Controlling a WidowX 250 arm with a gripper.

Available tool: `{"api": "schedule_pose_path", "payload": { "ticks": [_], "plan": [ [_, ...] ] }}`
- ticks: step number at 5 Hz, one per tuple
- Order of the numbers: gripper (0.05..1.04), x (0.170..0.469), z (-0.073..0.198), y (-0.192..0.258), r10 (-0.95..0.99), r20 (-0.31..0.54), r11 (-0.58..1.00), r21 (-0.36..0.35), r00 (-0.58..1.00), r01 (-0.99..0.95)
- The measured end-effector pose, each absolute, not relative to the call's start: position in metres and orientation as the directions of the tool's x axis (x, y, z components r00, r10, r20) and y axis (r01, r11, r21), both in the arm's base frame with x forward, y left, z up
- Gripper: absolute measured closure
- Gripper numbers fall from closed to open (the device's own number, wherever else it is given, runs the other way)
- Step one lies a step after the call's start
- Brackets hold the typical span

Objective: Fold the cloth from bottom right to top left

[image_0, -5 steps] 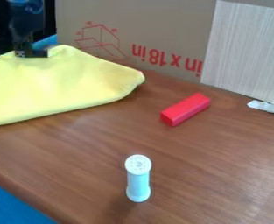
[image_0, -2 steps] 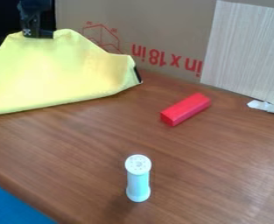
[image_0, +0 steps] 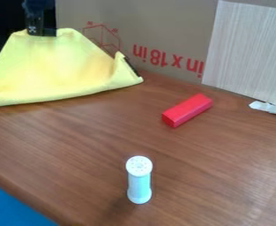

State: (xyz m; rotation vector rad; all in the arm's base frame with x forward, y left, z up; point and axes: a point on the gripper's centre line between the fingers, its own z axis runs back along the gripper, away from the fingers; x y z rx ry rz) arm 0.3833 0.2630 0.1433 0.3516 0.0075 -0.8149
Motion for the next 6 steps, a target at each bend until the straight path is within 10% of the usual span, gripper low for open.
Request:
{"api": "schedule_pose_path", "payload": {
  "ticks": [4,6],
  "plan": [
    [0.091,0.384,0.12,0.259,-0.733,-0.086,0.64,0.249,0.675,0.727],
    [0.083,0.32,0.15,0.226,-0.626,-0.053,0.764,0.161,0.778,0.625]
  ]
}}
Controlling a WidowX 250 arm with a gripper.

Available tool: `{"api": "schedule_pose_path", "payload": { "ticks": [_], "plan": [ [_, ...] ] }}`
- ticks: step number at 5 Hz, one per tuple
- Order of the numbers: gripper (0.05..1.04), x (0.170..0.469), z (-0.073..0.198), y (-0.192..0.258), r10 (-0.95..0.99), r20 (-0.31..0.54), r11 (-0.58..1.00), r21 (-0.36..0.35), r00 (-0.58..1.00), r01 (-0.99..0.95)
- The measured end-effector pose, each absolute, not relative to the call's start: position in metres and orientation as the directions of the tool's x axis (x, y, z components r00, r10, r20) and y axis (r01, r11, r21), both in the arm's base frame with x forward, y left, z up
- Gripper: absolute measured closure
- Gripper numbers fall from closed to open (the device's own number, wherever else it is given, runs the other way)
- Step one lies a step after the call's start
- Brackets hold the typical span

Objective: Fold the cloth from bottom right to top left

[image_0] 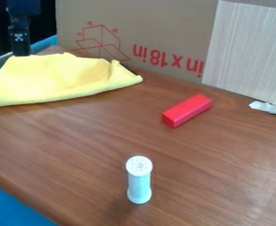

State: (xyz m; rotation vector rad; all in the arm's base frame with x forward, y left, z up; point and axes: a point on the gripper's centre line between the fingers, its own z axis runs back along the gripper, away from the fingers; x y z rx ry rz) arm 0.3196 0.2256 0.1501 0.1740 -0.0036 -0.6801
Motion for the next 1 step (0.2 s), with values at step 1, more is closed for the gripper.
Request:
{"api": "schedule_pose_path", "payload": {
  "ticks": [1],
  "plan": [
    [0.083,0.2725,0.1816,0.206,-0.507,0.015,0.852,0.157,0.862,0.499]
  ]
}}
